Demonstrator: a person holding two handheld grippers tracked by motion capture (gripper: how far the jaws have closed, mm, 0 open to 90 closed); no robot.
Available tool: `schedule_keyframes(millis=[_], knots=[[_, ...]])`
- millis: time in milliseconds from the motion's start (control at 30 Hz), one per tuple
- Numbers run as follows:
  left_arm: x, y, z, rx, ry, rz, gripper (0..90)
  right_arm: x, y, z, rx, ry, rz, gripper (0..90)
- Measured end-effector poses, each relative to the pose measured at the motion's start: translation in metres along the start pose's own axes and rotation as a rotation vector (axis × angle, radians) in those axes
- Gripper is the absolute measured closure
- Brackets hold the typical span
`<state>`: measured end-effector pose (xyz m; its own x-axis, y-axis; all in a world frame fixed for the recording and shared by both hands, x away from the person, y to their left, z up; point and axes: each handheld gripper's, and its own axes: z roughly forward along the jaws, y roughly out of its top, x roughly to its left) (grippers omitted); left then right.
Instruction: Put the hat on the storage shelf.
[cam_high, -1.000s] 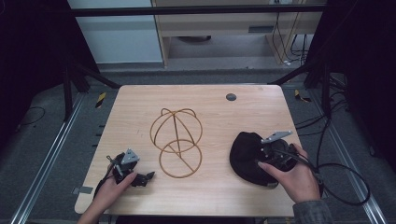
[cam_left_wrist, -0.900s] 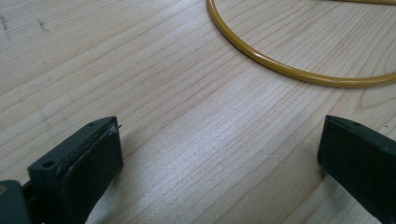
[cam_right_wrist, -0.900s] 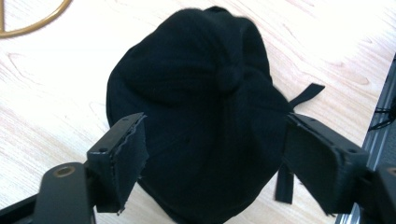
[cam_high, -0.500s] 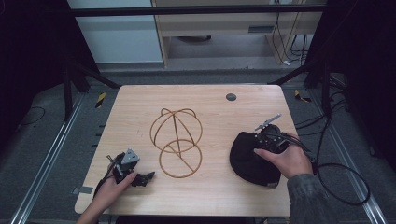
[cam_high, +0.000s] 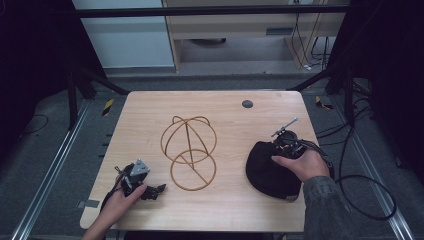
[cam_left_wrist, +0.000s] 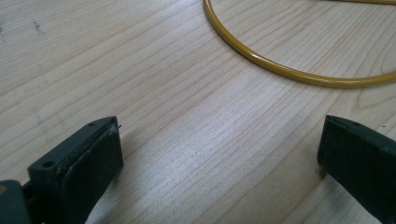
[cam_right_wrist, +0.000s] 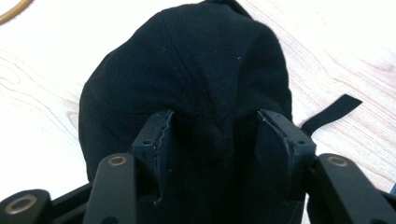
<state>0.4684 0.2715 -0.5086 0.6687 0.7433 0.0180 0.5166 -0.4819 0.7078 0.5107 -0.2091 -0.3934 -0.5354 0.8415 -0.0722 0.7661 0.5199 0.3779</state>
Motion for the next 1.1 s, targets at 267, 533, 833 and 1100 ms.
schedule_keyframes(millis=[267, 533, 833, 1100], knots=[[0.000, 0.000, 0.000, 0.000, -0.001, 0.000, 0.0, -0.002, 0.000, 0.003, 0.010, 0.025, -0.019, 68.9], [0.000, 0.000, 0.000, 0.000, 0.000, 0.000, 0.0, -0.003, -0.004, -0.004, -0.016, 0.053, -0.028, 77.2], [0.000, 0.000, 0.000, -0.001, 0.000, 0.000, 0.0, 0.003, -0.009, -0.029, -0.117, 0.063, -0.019, 77.6], [0.000, 0.000, 0.000, -0.001, -0.001, 0.000, 0.0, 0.008, -0.011, -0.056, -0.233, 0.072, -0.011, 77.8]])
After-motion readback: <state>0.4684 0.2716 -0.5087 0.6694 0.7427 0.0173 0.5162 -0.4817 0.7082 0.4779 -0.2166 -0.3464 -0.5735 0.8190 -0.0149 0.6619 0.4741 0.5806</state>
